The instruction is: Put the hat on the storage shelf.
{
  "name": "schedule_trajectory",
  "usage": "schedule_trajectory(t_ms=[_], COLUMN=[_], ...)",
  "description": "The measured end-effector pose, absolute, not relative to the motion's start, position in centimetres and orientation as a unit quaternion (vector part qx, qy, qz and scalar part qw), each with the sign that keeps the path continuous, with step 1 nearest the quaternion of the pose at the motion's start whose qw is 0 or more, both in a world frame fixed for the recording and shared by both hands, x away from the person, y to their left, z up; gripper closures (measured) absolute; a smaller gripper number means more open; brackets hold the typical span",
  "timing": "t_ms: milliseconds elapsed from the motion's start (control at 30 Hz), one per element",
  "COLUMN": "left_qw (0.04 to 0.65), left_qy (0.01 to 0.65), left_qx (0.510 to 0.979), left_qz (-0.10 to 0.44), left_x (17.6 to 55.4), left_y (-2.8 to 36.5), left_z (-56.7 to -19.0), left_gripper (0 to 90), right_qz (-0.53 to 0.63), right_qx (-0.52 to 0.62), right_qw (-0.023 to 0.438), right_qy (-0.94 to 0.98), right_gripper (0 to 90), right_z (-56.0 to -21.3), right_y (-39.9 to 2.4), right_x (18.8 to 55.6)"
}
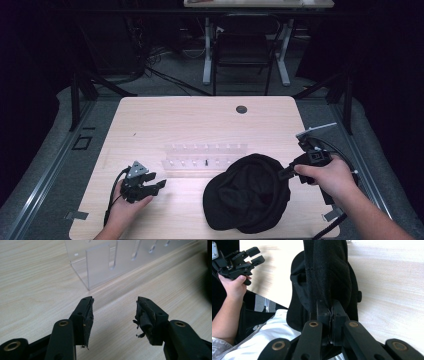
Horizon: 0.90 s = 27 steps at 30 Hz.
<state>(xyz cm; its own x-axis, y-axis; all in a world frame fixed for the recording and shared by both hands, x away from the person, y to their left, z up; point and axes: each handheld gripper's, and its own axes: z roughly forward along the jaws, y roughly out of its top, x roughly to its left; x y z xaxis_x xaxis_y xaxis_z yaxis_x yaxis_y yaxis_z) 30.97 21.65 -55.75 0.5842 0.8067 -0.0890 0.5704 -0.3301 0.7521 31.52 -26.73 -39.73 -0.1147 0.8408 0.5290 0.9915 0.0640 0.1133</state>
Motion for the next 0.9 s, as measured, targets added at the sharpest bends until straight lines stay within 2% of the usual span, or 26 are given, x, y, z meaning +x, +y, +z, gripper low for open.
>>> schedule_trajectory(t_ms=[767,900], left_qw=[0.387,0.387], left_qy=[0.430,0.430], left_qx=[0.802,0.802], left_qz=[0.153,0.151], left_x=[31.0,31.0], left_y=[21.7,21.7], left_z=[-55.7,-55.7], left_gripper=[47.8,47.8], right_qz=[-0.288,-0.307], right_qx=[-0.610,-0.618], right_qw=[0.249,0.241], right_qy=[-0.695,-0.682], right_gripper=[88.0,88.0], right_z=[-37.7,-37.5], right_y=[-26.3,-25.9], right_x=[31.3,31.1])
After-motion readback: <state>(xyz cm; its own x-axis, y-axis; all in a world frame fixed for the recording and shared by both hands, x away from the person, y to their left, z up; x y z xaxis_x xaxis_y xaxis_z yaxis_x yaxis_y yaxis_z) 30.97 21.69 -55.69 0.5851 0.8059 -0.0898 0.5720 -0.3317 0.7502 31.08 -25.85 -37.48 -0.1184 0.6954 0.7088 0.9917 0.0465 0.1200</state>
